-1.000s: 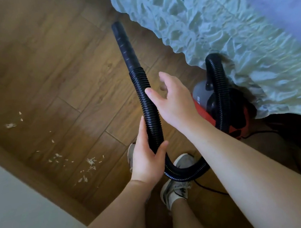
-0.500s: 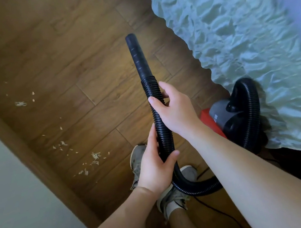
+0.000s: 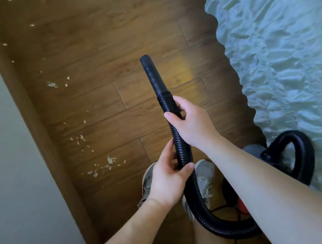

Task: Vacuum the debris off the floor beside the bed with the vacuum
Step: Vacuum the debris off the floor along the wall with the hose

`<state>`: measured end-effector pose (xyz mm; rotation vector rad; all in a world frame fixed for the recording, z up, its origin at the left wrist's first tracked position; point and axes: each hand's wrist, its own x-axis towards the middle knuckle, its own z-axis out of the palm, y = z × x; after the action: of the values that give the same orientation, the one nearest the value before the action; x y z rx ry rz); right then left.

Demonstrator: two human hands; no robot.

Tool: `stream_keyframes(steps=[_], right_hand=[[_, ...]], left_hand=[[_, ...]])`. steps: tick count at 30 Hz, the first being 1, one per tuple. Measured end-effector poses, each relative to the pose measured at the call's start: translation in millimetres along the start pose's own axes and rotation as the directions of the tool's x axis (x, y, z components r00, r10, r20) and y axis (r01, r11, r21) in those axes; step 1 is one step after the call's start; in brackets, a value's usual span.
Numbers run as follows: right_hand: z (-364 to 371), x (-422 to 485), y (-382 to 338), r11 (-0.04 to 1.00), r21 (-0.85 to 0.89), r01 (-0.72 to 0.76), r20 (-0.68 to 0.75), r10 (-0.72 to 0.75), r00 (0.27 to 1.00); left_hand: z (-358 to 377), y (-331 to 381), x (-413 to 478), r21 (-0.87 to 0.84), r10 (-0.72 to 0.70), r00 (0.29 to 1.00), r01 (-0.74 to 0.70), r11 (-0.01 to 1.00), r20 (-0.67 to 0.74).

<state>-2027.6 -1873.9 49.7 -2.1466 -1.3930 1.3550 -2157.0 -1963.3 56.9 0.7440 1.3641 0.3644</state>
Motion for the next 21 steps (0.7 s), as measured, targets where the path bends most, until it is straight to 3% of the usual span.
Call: stream_keyframes(steps=[12, 21], right_hand=[[37, 30, -10, 0.99, -0.076, 0.12, 0.248, -0.098, 0.964], [68, 34, 0, 0.953, -0.216, 0.214, 0.489, -0.084, 0.868]], left_hand=[[-3, -15, 7, -0.154, -0.047, 0.976, 0.014, 0.988, -0.214], [4, -46, 1, -0.294, -0.139, 0.914, 0.023, 0.956, -0.381]])
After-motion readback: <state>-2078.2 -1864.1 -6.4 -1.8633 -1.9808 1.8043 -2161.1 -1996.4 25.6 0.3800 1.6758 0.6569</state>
